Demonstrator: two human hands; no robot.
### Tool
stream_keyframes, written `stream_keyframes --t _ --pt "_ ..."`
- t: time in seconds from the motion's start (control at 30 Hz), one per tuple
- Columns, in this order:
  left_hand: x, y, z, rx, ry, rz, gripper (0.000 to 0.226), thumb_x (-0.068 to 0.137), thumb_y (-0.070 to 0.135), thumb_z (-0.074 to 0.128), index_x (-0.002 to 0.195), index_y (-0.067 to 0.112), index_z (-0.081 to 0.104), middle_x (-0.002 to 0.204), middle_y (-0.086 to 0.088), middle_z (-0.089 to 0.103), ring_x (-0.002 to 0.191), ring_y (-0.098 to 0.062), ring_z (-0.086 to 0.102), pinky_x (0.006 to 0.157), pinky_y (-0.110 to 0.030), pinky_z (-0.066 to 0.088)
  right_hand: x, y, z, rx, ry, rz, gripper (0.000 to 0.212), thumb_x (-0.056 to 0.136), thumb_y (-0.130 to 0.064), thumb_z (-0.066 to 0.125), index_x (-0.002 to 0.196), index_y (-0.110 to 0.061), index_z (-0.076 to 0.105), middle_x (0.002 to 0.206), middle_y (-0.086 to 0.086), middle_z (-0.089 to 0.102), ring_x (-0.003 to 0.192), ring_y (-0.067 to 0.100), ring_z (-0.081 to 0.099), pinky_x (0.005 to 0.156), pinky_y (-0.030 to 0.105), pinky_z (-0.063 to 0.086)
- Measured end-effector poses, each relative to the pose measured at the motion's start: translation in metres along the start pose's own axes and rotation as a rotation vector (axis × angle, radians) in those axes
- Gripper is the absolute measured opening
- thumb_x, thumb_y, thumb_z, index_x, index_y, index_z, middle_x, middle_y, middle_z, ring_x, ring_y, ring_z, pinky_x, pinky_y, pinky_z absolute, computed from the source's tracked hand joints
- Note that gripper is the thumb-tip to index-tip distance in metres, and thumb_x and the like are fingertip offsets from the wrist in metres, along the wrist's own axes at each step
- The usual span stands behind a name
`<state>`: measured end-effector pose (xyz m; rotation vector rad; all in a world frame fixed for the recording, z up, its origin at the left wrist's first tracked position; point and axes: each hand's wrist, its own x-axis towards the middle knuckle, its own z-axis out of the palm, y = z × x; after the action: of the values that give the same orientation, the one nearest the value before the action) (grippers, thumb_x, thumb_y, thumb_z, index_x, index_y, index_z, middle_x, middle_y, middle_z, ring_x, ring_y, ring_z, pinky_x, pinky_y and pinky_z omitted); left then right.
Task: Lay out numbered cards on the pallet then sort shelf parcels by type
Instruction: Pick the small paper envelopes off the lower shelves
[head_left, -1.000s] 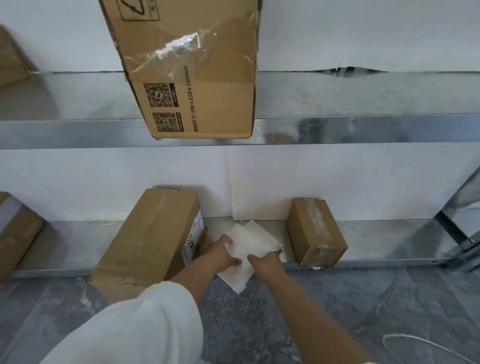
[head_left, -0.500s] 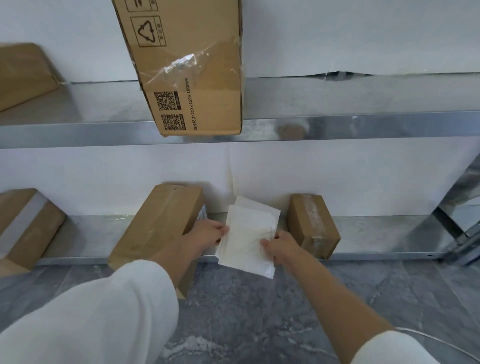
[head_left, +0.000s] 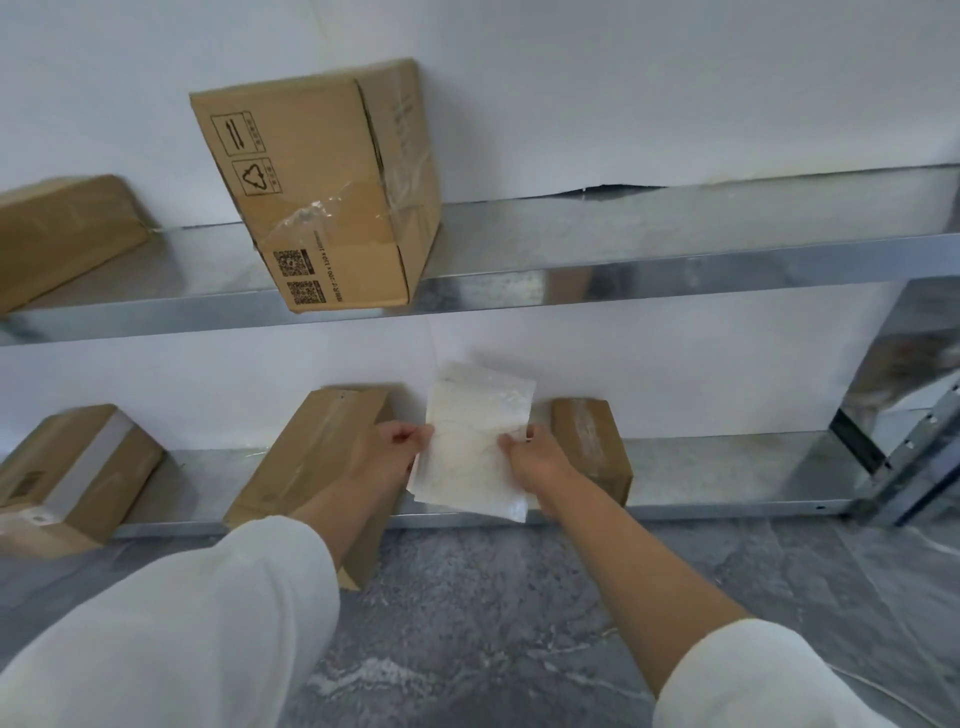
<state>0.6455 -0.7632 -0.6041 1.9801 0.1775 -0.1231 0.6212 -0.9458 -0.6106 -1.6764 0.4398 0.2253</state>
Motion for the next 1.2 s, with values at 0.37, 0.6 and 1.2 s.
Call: stream_keyframes --t 0.37,0.6,1.2 --pt "-0.011 0.019 0.037 0.220 0.211 0.096 0.021 0.093 0.026 0.061 0.099 0.010 0.073 0.085 -0.002 0.066 0.078 -0.012 0.054 0.060 -0.017 0.035 0.004 0.015 -0.012 0.089 0.064 0.024 0.044 0.099 -0.030 0.050 0.131 -0.001 0.042 0.122 0.010 0.054 0.101 0.022 0.051 0.087 0.034 0.046" --pt "-0.004 0.016 0.042 0.066 0.291 -0.004 0.023 0.092 0.024 0.062 0.103 0.008 0.074 0.073 0.008 0.062 0.066 -0.006 0.053 0.058 -0.020 0.040 0.011 0.022 0.004 0.083 0.120 0.031 0.042 0.097 -0.032 0.053 0.129 -0.004 0.048 0.123 0.011 0.057 0.111 0.027 0.056 0.096 0.041 0.047" --pt "-0.145 0.144 -0.113 0.039 0.289 -0.359 0.023 0.093 0.026 0.062 0.101 0.008 0.074 0.080 -0.004 0.067 0.065 -0.015 0.057 0.055 -0.011 0.044 -0.151 -0.156 0.021 -0.157 -0.126 0.236 0.026 0.096 -0.030 0.054 0.103 -0.005 0.055 0.098 0.010 0.060 0.074 0.019 0.057 0.060 0.026 0.045"
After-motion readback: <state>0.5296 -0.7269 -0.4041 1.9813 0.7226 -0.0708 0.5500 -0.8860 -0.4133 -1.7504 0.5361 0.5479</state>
